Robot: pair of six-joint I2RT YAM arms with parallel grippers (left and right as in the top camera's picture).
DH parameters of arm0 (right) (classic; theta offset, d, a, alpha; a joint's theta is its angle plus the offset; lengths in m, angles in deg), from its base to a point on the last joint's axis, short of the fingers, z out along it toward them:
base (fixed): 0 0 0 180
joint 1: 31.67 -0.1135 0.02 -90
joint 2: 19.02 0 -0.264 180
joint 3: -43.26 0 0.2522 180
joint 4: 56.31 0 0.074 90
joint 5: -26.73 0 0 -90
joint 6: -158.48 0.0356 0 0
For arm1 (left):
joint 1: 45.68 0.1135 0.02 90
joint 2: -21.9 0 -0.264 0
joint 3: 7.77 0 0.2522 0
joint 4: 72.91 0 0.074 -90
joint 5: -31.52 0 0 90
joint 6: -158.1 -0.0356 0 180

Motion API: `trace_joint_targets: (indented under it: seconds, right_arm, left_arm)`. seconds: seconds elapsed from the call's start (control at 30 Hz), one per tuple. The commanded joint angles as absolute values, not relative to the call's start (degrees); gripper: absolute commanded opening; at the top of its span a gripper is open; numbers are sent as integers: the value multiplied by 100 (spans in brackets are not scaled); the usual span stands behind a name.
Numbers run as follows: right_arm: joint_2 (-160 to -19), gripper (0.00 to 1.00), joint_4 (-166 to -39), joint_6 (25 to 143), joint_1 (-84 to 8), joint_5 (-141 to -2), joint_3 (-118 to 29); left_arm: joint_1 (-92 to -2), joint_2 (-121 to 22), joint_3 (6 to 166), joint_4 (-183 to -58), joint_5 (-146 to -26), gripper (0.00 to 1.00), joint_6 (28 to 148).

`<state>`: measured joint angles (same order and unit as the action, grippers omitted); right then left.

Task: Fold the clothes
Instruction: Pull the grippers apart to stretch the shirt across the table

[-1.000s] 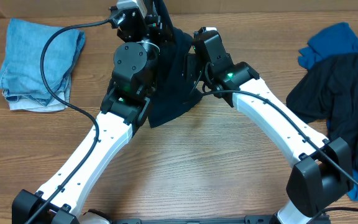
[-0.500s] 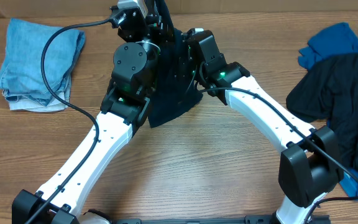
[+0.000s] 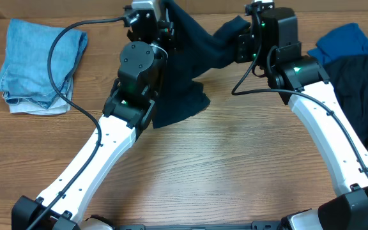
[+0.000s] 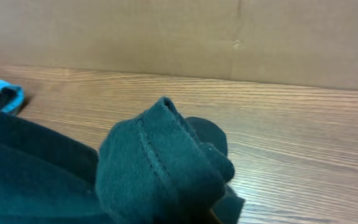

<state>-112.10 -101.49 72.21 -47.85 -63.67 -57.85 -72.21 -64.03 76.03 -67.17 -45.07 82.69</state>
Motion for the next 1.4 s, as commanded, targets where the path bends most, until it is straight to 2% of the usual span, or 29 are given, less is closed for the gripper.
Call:
trace_joint_targets:
  seconds: [0.0, 0.03, 0.13, 0.37, 0.43, 0.63, 0.93, 1.17, 1.37]
  right_arm:
    - [-11134, 4, -10179, 6344, -4694, -6273, -5949]
    - [-11097, 4, -10201, 6152, -4617, -6273, -6071]
    - [-11046, 4, -10420, 6049, -4429, -6227, -6519]
    - [-11031, 4, -10970, 6049, -4315, -5971, -7361]
    - [-11031, 4, -10984, 6047, -4315, -5464, -7660]
    - [-11029, 4, -11147, 6049, -4309, -5252, -8615]
    - [-10924, 4, -12699, 6359, -3929, -5169, -9841]
    - [-10793, 4, -13209, 6427, -3931, -4977, -9927]
    - [-10203, 4, -13359, 6633, -3931, -4981, -9924]
  left_arm:
    - [-7227, -6270, 8314, -8214, -5420, 4, 7606]
    - [-7225, -6274, 8764, -9016, -5420, 4, 7298]
    - [-7210, -6274, 9769, -10240, -5401, 4, 6870]
    - [-6766, -6383, 10036, -11060, -5401, 4, 6892]
    - [-6541, -6434, 10038, -11038, -5407, 4, 6894]
    - [-6392, -6431, 10659, -11057, -5407, 4, 6890]
    - [-6392, -6429, 12141, -12828, -5337, 4, 6824]
    - [-6390, -6416, 12349, -13361, -5036, 4, 6782]
    - [-6399, -6412, 13496, -14426, -5062, 4, 6984]
